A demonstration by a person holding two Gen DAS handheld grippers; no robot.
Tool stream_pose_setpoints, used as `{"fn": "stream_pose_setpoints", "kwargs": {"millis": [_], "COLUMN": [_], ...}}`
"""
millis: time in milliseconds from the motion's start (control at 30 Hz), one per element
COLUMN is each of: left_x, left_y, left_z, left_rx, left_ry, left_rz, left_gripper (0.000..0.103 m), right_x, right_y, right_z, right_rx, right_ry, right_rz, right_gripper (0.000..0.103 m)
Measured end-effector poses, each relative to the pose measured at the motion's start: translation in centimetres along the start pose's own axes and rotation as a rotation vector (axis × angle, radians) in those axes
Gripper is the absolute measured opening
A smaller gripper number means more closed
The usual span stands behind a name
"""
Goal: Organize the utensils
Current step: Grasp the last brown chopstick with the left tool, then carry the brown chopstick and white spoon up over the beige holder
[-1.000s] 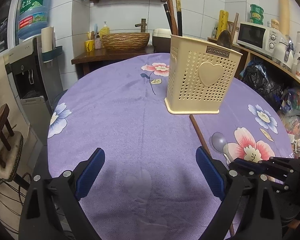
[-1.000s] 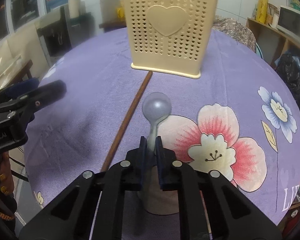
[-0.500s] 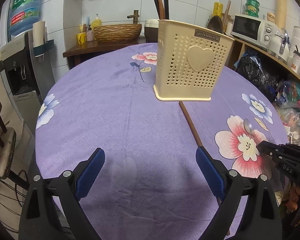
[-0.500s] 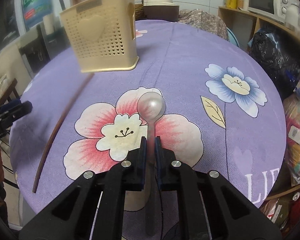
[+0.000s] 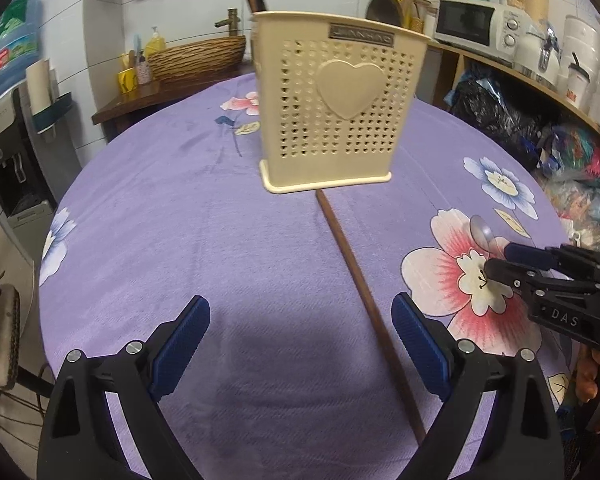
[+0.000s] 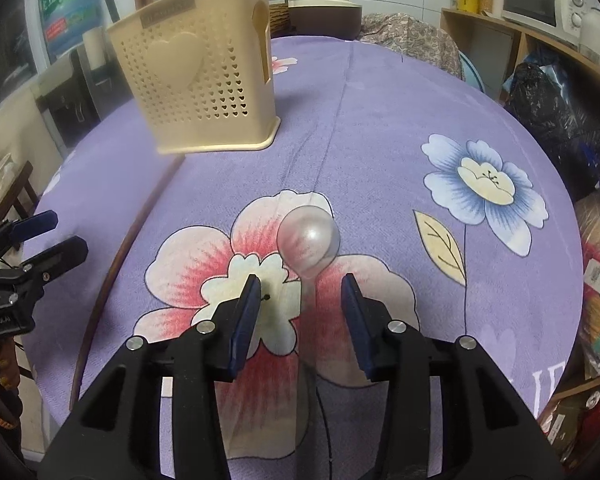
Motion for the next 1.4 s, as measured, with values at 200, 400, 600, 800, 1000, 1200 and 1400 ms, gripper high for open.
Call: {"fn": "stream_pose_setpoints", "kwargs": {"millis": [200, 400, 600, 800, 1000, 1200, 1400], "left_x": [2.5, 5.2, 6.4, 7.4, 7.9, 7.9, 8.2], "left_y": [1.4, 1.0, 1.0, 0.9, 0.7, 0.3, 1.2], "left_z": [-1.6, -3.1, -4.5, -5.7, -6.3, -6.5, -6.7], "left_rx": [0.026, 0.007, 0.009, 0.009, -0.003, -0.031, -0.01], "left_ry": [-0.048, -0.088, -0.1, -0.111, -0.108, -0.092, -0.094], "left_rz": [0.049, 0.038, 0.02, 0.012, 0.002, 0.037, 0.032], "left_gripper": [0.058, 0.04, 0.035, 0.03, 0.016, 0.01, 0.01], "right_x": [0.4, 0.5, 0.7, 1.1, 1.5, 1.5, 1.6], "right_y": [0.2, 0.2, 0.0, -0.4, -0.5, -0.4, -0.4], "right_z": [-0.5, -0.5, -0.8, -1.3, -1.7, -1.9, -2.0], "right_rx": [-0.003, -0.003, -0.01, -0.022, -0.03, -0.031, -0.032], "right_ry": [-0.006, -0.006, -0.01, -0.011, -0.009, 0.001, 0.003], "right_rz": [-0.003, -0.002, 0.01, 0.026, 0.031, 0.028, 0.03], "right_gripper": [0.043, 0.043, 0.043, 0.043, 0.042, 0.037, 0.037]}}
Point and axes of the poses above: each gripper's, at about its wrist camera, not at the fingertips, and x roughly the way its jaws point, y to its right, z to its underside, the point moved 4 cm from there along x, roughly the way its jaws point, and after that the axes turned 9 degrees about z, right-handed, at the moved point
